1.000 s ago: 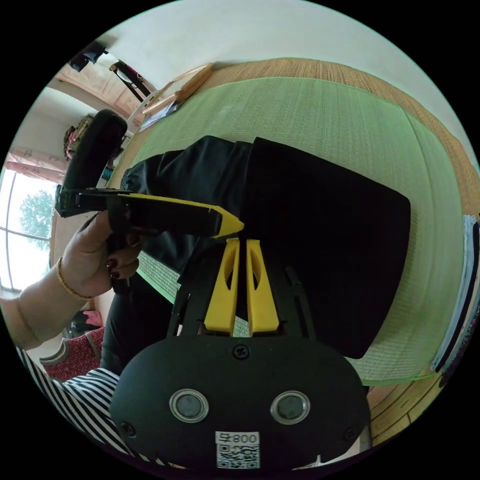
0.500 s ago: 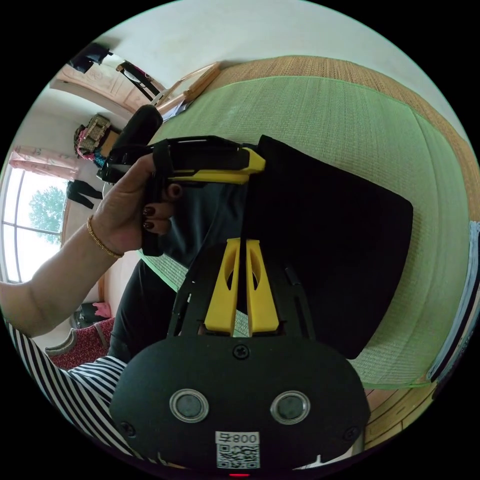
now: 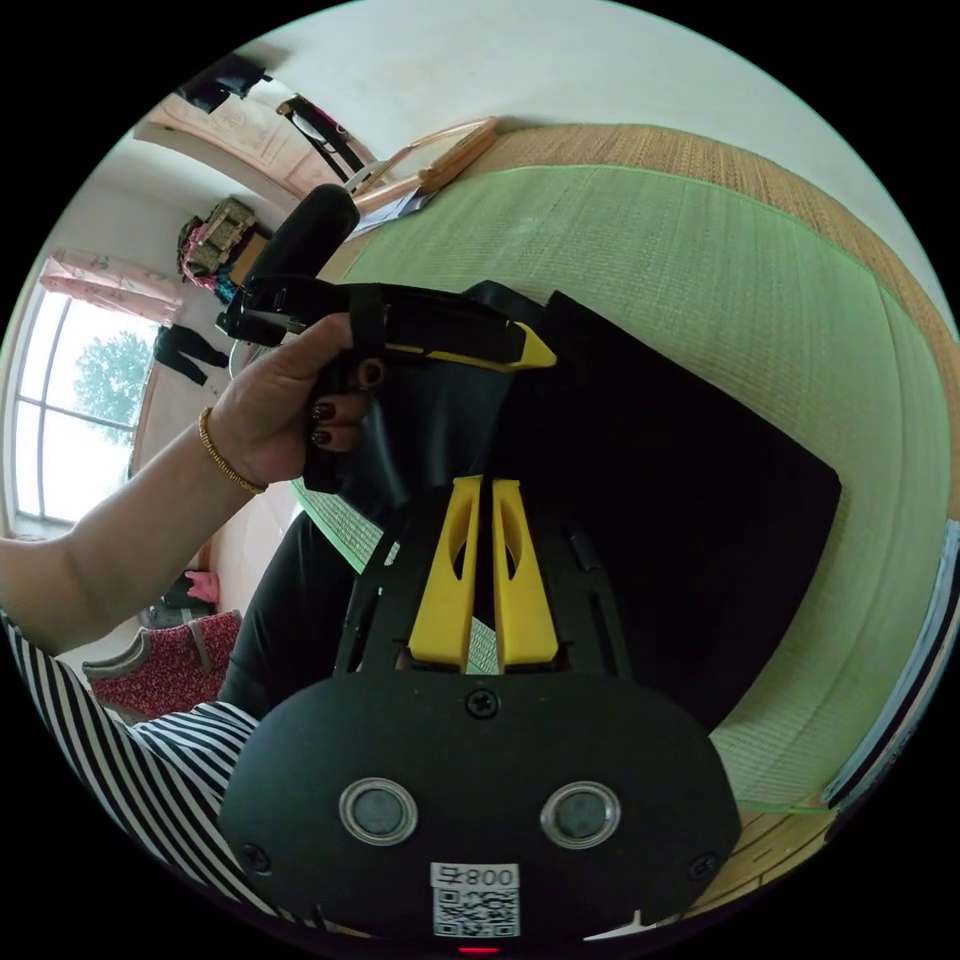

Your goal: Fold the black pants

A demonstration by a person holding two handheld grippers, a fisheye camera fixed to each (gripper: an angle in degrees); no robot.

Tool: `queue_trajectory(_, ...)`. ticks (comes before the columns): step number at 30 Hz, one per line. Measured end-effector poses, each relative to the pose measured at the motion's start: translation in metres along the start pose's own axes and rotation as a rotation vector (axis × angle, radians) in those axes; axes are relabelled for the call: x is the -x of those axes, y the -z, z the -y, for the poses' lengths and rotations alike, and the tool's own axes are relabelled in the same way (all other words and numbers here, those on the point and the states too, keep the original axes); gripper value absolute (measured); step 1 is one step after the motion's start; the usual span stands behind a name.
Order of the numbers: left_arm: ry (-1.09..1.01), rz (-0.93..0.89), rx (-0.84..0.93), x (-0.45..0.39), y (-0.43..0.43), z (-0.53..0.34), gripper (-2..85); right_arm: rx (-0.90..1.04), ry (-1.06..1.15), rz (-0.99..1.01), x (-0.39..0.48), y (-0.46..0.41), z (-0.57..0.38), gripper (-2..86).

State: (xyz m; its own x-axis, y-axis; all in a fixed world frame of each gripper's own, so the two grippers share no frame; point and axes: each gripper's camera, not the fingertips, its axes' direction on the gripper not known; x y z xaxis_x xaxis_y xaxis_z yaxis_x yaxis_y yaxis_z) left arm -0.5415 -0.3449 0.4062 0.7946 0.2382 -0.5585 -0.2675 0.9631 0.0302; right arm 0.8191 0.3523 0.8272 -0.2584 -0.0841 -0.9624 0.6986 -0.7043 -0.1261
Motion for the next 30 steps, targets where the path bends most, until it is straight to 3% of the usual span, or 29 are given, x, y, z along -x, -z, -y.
queue_trajectory(7, 0.068, 0.064, 0.025, 0.021, -0.021, -0.008, 1.7, 0.102, 0.015, 0.030, 0.000, -0.039, 0.020, 2.8)
queue_trajectory(15, -0.018, 0.176, -0.127, -0.017, -0.029, -0.040, 1.2, 0.127, 0.042, 0.208, 0.000, -0.030, 0.018, 4.9)
queue_trajectory(22, -0.030, 0.279, 0.034, -0.027, -0.088, -0.072, 0.2, 0.153, 0.041, 0.206, -0.010, -0.006, -0.016, 1.7)
queue_trajectory(27, -0.026, 0.193, -0.041, -0.043, -0.096, -0.094, 0.1, 0.220, 0.054, 0.155, -0.012, -0.016, -0.024, 0.4)
queue_trajectory(30, -0.024, 0.229, 0.067, -0.046, -0.125, -0.102, 0.1, 0.225, 0.057, 0.147, -0.011, -0.008, -0.021, 0.2)
